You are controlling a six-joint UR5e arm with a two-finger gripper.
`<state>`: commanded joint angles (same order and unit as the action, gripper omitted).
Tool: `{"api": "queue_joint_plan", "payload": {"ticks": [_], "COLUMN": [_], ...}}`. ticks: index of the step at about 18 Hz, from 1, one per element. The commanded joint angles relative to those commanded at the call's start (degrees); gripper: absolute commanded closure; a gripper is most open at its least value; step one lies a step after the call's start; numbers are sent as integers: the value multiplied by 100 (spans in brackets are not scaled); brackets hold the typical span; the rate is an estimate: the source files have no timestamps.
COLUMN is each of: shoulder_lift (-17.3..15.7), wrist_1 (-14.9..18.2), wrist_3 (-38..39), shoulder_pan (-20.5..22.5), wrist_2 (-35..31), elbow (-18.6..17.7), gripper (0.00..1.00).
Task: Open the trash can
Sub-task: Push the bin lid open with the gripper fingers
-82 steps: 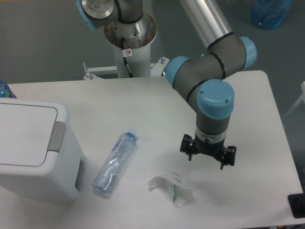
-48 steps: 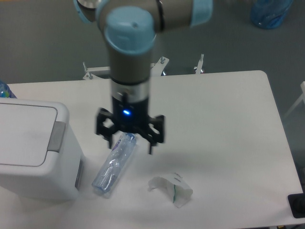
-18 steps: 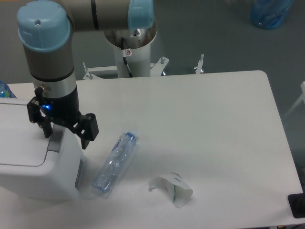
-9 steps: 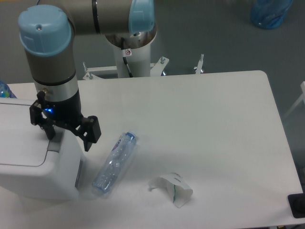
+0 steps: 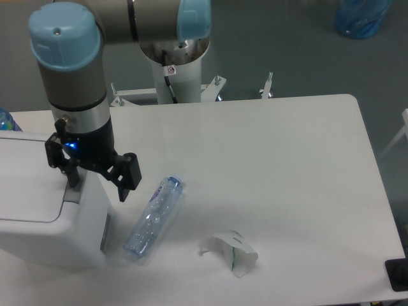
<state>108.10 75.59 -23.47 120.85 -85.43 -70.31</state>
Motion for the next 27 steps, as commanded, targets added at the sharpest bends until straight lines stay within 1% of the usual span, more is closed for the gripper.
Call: {"api": "queue_joint_plan", "payload": {"ticks": [15, 27], "shoulder_lift": [26, -9], "wrist_1": [0, 0], "wrist_3": [88, 70], "shoulder_pan": [-9, 9], "wrist_2": [9, 26], "elbow": [-53, -9], "gripper": [0, 0]}}
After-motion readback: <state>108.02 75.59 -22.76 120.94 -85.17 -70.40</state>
